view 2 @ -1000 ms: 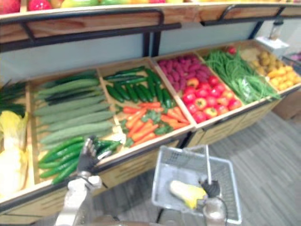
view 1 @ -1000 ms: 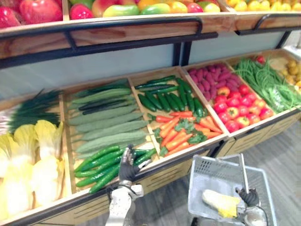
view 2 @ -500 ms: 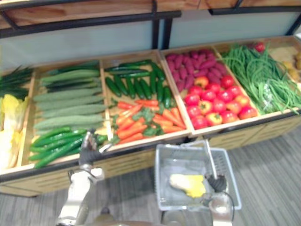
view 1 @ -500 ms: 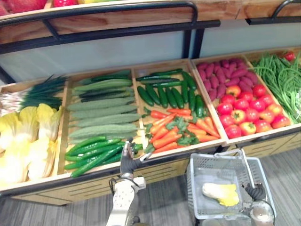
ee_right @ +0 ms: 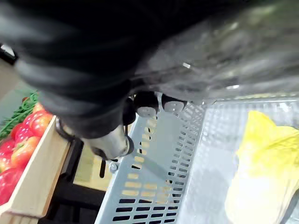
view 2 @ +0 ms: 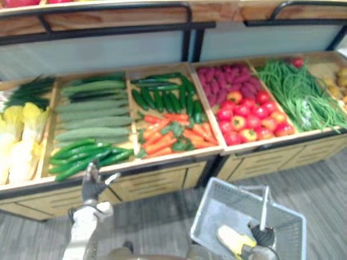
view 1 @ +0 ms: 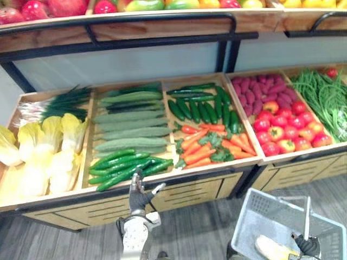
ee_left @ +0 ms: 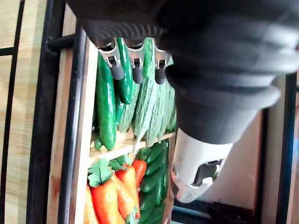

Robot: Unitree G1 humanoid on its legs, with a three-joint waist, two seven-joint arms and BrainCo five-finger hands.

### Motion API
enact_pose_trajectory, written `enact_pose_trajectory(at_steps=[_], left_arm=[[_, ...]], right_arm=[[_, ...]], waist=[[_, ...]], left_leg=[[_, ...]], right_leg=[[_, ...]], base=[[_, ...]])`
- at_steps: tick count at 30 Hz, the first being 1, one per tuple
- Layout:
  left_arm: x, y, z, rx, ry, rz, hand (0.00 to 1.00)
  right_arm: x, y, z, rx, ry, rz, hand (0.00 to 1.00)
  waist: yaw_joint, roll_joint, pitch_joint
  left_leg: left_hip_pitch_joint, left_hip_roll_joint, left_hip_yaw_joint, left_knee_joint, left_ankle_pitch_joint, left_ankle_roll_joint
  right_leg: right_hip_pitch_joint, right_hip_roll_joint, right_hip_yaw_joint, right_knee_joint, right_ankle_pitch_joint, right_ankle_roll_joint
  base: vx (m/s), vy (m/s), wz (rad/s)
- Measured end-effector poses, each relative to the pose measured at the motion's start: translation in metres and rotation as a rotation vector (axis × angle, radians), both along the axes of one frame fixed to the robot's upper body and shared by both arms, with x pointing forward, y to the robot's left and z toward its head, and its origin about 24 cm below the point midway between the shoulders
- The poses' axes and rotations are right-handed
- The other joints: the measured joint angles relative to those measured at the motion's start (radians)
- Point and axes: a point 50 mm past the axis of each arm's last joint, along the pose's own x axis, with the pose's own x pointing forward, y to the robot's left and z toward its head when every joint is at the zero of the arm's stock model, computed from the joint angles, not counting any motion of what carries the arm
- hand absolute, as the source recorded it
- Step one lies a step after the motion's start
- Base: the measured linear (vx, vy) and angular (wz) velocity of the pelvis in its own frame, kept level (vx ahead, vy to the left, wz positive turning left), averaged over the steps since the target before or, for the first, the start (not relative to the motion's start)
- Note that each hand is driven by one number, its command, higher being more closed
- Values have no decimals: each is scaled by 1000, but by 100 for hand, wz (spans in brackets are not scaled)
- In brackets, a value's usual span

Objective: Pick vegetable in the basket

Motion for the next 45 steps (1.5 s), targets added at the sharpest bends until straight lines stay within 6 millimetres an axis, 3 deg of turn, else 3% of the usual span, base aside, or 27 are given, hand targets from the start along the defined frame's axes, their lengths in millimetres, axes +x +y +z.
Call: enact_pose_trajectory(at_steps=[3, 9, 17, 20, 22, 27, 35, 45], left_arm=[[4, -3, 11, -4, -52, -12, 0], [5, -3, 15, 10, -74, -38, 0], [4, 23, 5, 137, -7, -49, 0], [8, 40, 16, 302, -20, -87, 0], [14, 54, 32, 500, -46, -139, 0], [18, 69, 53, 889, -58, -270, 0], [23, 41, 45, 1120, -61, -513, 0], [43, 20, 25, 1149, -34, -710, 0]], right_arm=[[-8, -3, 0, -5, 15, -20, 100], [-25, -15, -1, -15, 40, -90, 100], [-28, -14, -14, 43, 81, -132, 100], [-33, -17, -19, 67, 103, -177, 100], [-36, -22, -21, 79, 111, -207, 100], [-47, -33, -20, 76, 133, -241, 100], [-46, -41, -16, 60, 130, -233, 100], [-33, -43, -13, 60, 102, -219, 100]], waist=[[-3, 10, -7], [-6, -13, -16], [-22, -8, -23], [-21, -3, -27], [-23, 5, -32], [-33, 29, -49], [-39, 49, -64], [-51, 49, -63]], left_leg=[[37, 17, 46, -29, 6, -17], [85, 18, 110, -68, 4, -47], [126, 7, 125, -68, -19, -44], [137, 3, 120, -69, -24, -42], [135, -1, 112, -69, -25, -41], [135, -2, 90, -65, -33, -39], [131, 0, 78, -67, -34, -37], [153, 0, 120, -69, -44, -43]], right_leg=[[10, 21, 22, -26, 0, 0], [10, 29, 57, -43, 34, 5], [53, 22, 67, -82, 47, 11], [68, 18, 62, -95, 48, 12], [70, 13, 53, -96, 48, 12], [101, 8, 25, -112, 46, 11], [102, 10, 16, -120, 40, 2], [98, 16, 50, -131, 47, 11]], base=[[49, -7, -42], [89, 18, -26], [94, 42, -5], [59, 22, 5], [24, 9, 9], [-9, -1, 13], [0, -6, 2], [24, 2, -10]])
